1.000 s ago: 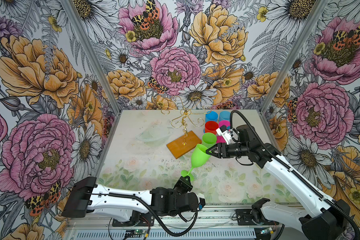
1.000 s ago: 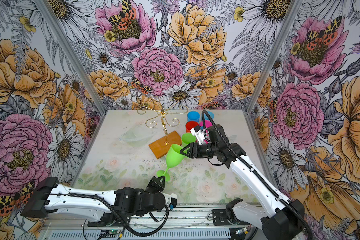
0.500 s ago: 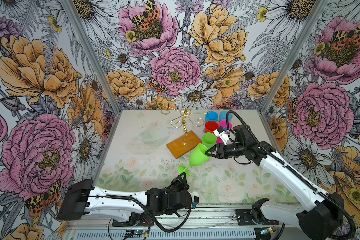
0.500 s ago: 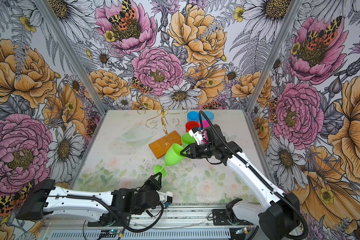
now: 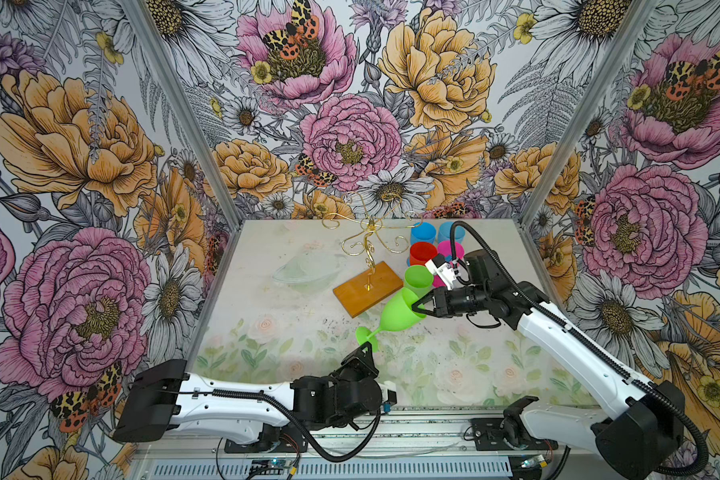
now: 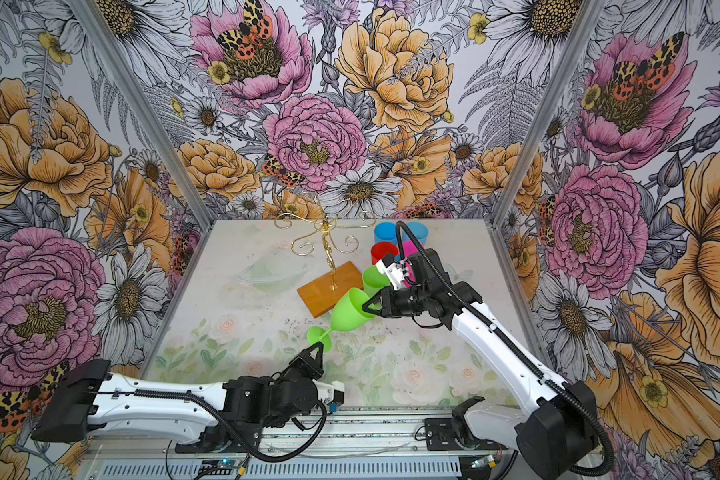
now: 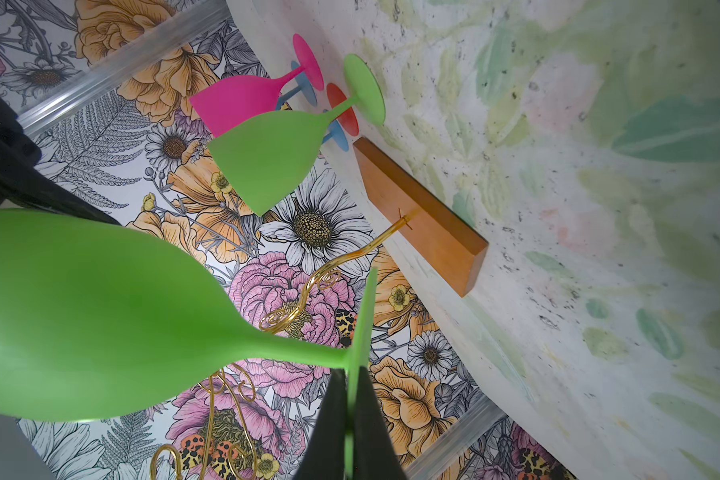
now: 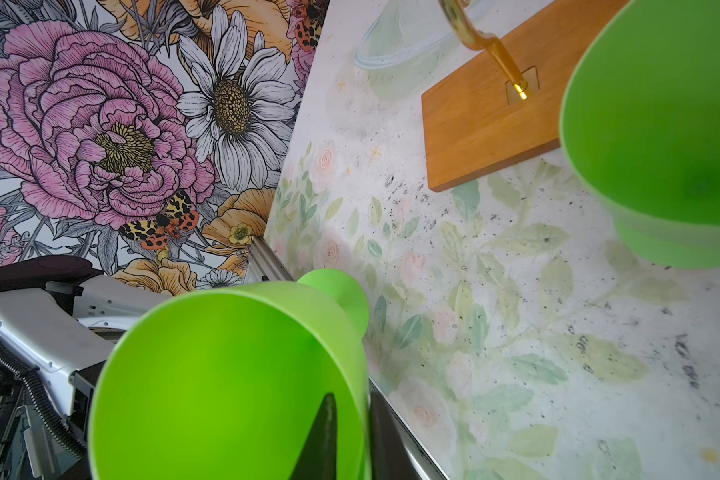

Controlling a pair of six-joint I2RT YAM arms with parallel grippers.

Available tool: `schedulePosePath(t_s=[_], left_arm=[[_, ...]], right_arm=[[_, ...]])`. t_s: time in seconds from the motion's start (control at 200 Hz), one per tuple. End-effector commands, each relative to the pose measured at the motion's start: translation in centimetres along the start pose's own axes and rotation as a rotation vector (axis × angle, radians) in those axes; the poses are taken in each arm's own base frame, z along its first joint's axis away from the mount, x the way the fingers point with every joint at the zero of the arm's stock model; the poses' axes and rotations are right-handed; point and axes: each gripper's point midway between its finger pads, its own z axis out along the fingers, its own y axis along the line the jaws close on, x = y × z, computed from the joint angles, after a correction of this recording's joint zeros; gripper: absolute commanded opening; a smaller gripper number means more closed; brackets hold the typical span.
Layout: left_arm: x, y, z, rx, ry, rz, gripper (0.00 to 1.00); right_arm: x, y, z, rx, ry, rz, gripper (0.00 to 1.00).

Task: Take the wine glass off the wine glass rack
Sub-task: 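Grasp the green glass bowl with the right gripper while the left gripper holds its foot, then open the left gripper and withdraw while the right gripper holds the glass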

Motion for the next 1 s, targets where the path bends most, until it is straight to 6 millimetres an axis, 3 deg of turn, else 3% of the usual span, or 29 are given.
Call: schedulePosePath(t_s=[0.0,0.12,0.34,0.39,0.475,0.495,0.596,0.691,0.826,0.996], left_arm=[[0.9,1.2,-0.1,-0.048,0.026,-0.117,0.13],[0.4,0.5,-0.2,-0.043,0.016,-0.121,0.15],[-0.8,0.8,-0.4,-0.05,-0.005,-0.206,0.32],[-1.2,0.8,-0.4,-0.049,-0.011,-0.228,0.39],[-2.2,0.4,-0.4,-0.022,-0.046,-0.267,0.69],[-2.5,0.3,-0.4,-0.015,-0.055,-0.282,0.73],[-3.8,1.2,-0.8,-0.01,-0.105,-0.406,0.77],[-4.4,3.5,-1.5,-0.019,-0.165,-0.603,0.78],[-3.2,6.7,-2.3,-0.054,-0.217,-0.944,0.83],[1.4,7.3,-1.7,-0.098,-0.13,-1.314,0.84]], right_arm=[[0.6,0.1,0.0,-0.011,0.024,-0.026,0.13],[0.6,-0.3,-0.3,-0.001,0.015,-0.022,0.1],[1.0,-1.5,-0.6,0.044,0.003,-0.021,0.05],[0.9,-1.8,-0.9,0.063,-0.013,-0.027,0.04],[0.8,-2.1,-1.6,0.093,-0.036,-0.038,0.03],[0.8,-2.3,-1.8,0.103,-0.04,-0.039,0.03],[1.0,-3.2,-2.9,0.181,-0.055,-0.052,0.02],[1.3,-5.2,-4.3,0.33,-0.072,-0.065,0.01],[1.6,-7.6,-6.3,0.515,-0.098,-0.073,0.0],[1.8,-8.7,-7.9,0.619,-0.121,-0.065,0.0]])
